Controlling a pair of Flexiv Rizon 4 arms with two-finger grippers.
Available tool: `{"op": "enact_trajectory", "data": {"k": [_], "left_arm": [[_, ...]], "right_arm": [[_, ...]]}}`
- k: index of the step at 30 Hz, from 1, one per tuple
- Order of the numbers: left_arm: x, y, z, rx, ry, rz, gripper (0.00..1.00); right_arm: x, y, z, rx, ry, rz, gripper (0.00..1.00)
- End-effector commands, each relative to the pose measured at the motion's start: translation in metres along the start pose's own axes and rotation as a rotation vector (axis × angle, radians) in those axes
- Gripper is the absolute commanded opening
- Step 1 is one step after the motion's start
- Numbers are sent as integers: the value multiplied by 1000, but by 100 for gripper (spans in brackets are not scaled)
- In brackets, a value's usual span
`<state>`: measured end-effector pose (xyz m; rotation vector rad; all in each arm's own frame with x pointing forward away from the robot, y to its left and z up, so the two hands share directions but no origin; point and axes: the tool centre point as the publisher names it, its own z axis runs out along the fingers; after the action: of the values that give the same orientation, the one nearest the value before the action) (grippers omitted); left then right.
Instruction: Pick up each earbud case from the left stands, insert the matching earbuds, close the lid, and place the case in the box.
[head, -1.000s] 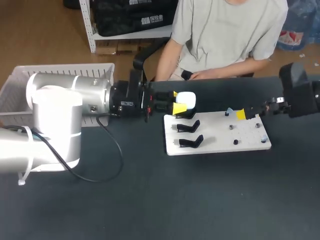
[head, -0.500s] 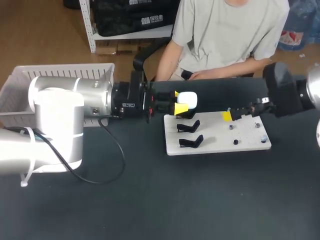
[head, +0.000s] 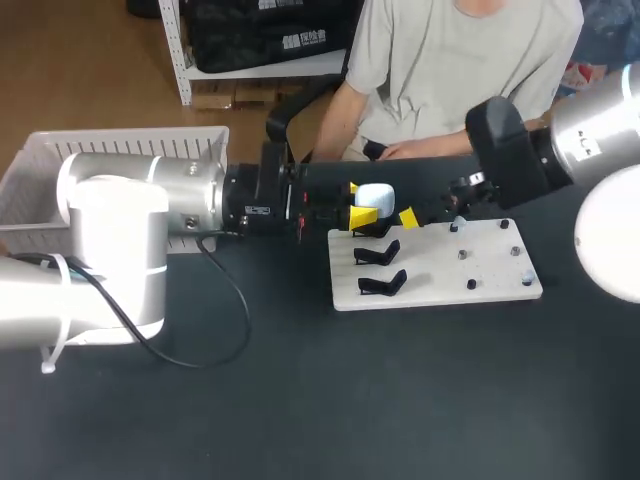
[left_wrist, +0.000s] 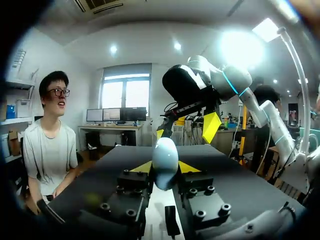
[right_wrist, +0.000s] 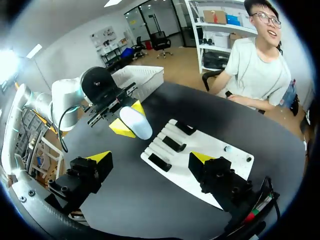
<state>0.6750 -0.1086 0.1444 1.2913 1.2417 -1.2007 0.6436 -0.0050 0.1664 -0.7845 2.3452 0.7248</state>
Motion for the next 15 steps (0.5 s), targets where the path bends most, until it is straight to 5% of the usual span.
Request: {"op": "enact_trajectory", "data": {"k": [1, 15], "left_arm": [[0, -2, 0, -8, -3, 3, 0], [0, -2, 0, -8, -3, 3, 0]], "right_arm": [[-10, -2, 10, 2, 17, -1, 100], [-24, -4, 22, -3, 46, -19, 100]]}}
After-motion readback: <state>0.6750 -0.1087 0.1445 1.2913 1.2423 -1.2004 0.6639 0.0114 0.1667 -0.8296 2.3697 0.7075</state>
